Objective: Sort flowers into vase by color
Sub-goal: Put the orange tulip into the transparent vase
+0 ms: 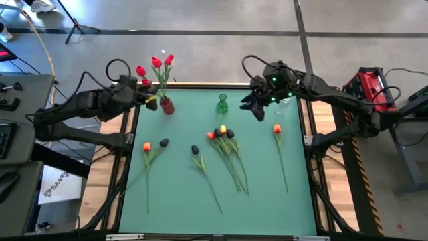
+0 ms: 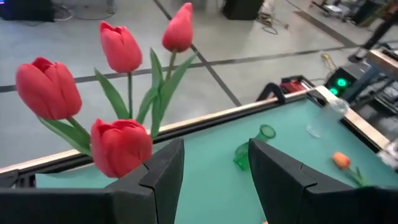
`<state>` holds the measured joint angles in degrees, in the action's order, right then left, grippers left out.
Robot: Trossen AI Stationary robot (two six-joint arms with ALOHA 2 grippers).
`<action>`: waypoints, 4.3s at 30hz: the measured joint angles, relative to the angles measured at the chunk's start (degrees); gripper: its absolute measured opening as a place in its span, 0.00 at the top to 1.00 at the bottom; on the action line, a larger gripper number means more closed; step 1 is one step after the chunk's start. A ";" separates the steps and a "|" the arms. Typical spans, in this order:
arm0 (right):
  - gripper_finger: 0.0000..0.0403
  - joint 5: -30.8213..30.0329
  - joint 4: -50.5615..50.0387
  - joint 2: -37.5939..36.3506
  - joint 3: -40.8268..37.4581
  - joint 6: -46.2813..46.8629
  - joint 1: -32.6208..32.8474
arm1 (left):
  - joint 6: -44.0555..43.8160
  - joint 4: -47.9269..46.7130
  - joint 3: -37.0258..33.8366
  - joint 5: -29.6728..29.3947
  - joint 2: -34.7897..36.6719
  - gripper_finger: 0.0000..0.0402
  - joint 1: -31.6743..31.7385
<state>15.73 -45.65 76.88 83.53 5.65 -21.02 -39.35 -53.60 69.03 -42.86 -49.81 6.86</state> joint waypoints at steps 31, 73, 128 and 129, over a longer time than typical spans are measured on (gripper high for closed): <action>0.66 -13.19 26.87 -0.35 -35.12 38.18 6.56 | 14.28 -6.73 2.08 2.57 1.01 0.58 -20.78; 0.66 -20.25 21.47 -0.39 -40.29 57.96 33.80 | -25.18 6.19 -12.06 2.09 -19.28 0.66 -41.63; 0.66 -21.92 -7.93 30.24 -7.01 45.12 24.37 | -58.84 -7.96 -29.87 13.20 -6.11 0.72 -50.67; 0.66 -22.92 -10.47 28.87 -7.63 45.66 24.33 | -57.79 -7.19 -29.87 13.38 -6.11 0.72 -50.69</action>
<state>-7.19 -56.13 105.76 75.89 51.31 3.31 -97.14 -60.79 39.16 -29.49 -55.92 -43.83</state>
